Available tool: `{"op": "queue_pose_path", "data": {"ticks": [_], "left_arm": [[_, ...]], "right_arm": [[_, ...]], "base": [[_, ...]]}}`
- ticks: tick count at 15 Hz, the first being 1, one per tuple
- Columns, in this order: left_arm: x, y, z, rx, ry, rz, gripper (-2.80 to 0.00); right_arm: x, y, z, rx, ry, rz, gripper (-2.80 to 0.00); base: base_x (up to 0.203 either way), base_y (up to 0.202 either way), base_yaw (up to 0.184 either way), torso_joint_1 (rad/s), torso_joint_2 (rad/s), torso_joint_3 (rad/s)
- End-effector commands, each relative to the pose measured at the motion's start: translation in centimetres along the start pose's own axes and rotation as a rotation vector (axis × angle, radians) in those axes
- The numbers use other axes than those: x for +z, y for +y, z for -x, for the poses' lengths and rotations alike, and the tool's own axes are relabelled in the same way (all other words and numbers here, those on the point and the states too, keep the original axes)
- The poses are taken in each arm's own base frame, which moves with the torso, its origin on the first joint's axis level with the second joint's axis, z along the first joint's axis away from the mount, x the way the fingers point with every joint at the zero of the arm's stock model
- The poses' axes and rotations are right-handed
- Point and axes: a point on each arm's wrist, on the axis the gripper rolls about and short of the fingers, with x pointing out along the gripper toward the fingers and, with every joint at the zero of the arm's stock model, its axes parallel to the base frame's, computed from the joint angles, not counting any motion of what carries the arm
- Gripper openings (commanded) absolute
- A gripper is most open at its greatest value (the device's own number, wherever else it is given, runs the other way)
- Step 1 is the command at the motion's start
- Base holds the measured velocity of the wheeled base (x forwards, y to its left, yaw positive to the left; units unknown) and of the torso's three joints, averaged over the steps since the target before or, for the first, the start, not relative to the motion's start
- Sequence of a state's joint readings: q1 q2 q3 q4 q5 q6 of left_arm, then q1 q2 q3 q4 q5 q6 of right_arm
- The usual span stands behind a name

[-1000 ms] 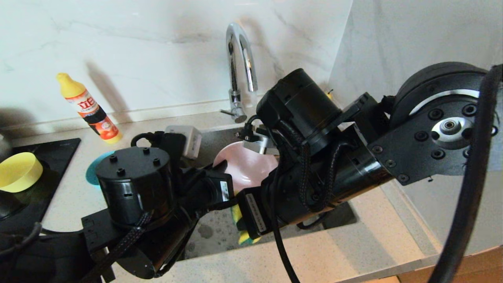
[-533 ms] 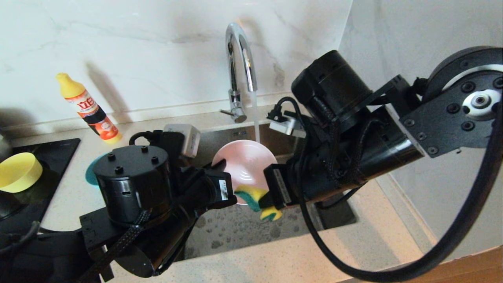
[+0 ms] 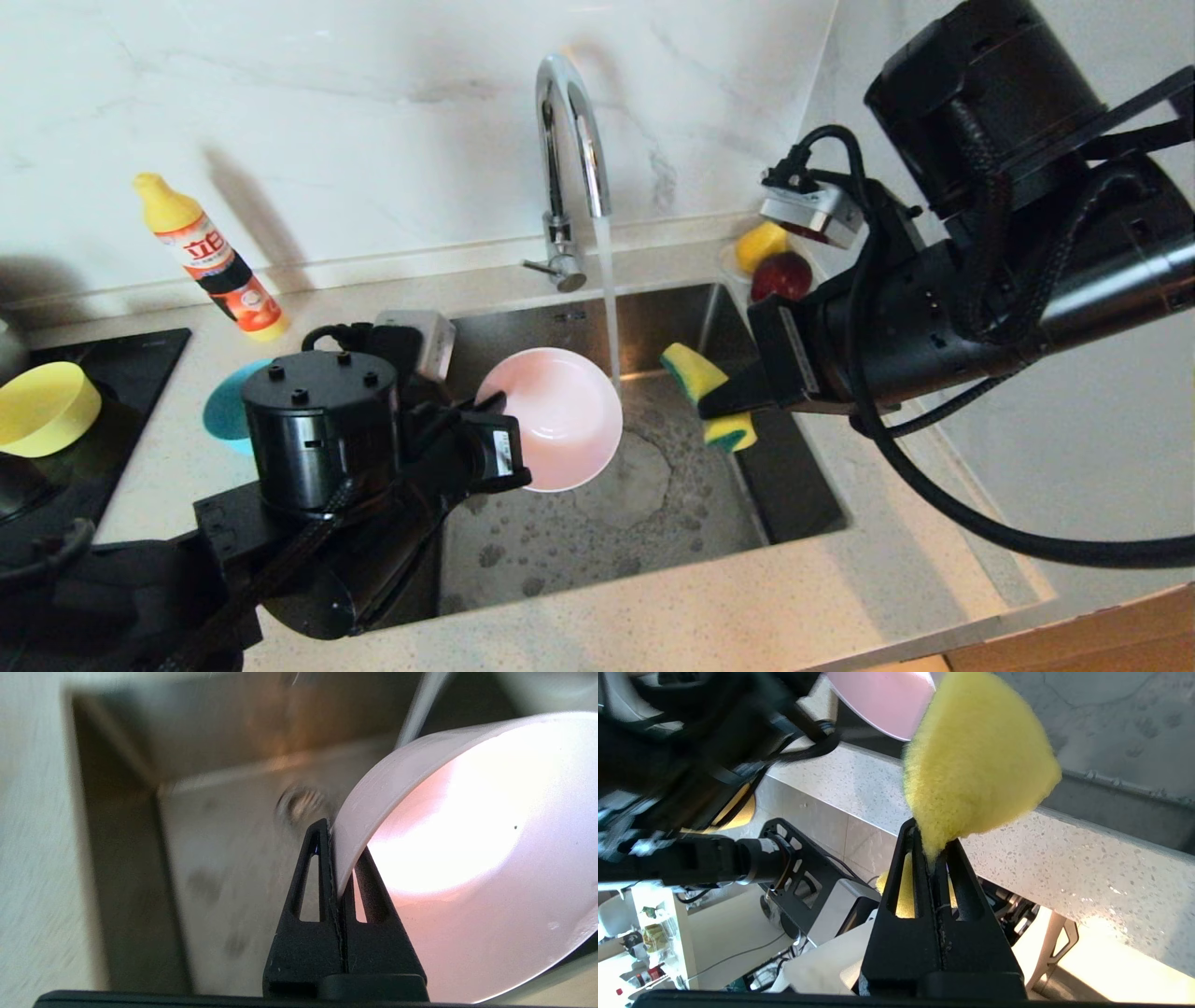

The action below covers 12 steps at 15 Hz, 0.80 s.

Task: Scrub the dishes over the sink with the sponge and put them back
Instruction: Wipe the bowl, then rinse the bowl

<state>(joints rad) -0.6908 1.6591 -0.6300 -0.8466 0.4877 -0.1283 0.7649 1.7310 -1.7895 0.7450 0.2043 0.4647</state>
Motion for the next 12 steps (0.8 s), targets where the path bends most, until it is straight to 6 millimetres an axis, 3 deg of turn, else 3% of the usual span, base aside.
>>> {"op": "queue_pose_path", "data": {"ticks": [1,5,8,12], "left_arm": [[-1.1,1.0,-0.7,0.035,0.109,-0.024,-2.8],[-0.7,1.6,-2.7,0.064,0.365,0.082,-2.8],[0.6,1.2,-5.6,0.091,0.5,0.24,-2.8],[0.0,0.2,-9.7,0.129,0.629,0.39,-2.8]], "right_arm": [[-0.4,0.1,1.9,0.011,-0.024,0.002,-2.8],[-1.4,0.0,2.0,0.005,0.004,0.013,-2.8],[-1.8,0.3,2.7,0.018,0.0,0.02,-2.8],[-2.9,0.0,2.1,0.008,0.041,0.023,-2.8]], "base": [[0.0,0.0,0.0,0.0,0.0,0.0],[0.0,0.0,0.0,0.0,0.0,0.0],[0.0,0.0,0.0,0.0,0.0,0.0],[0.0,0.0,0.0,0.0,0.0,0.0]]}}
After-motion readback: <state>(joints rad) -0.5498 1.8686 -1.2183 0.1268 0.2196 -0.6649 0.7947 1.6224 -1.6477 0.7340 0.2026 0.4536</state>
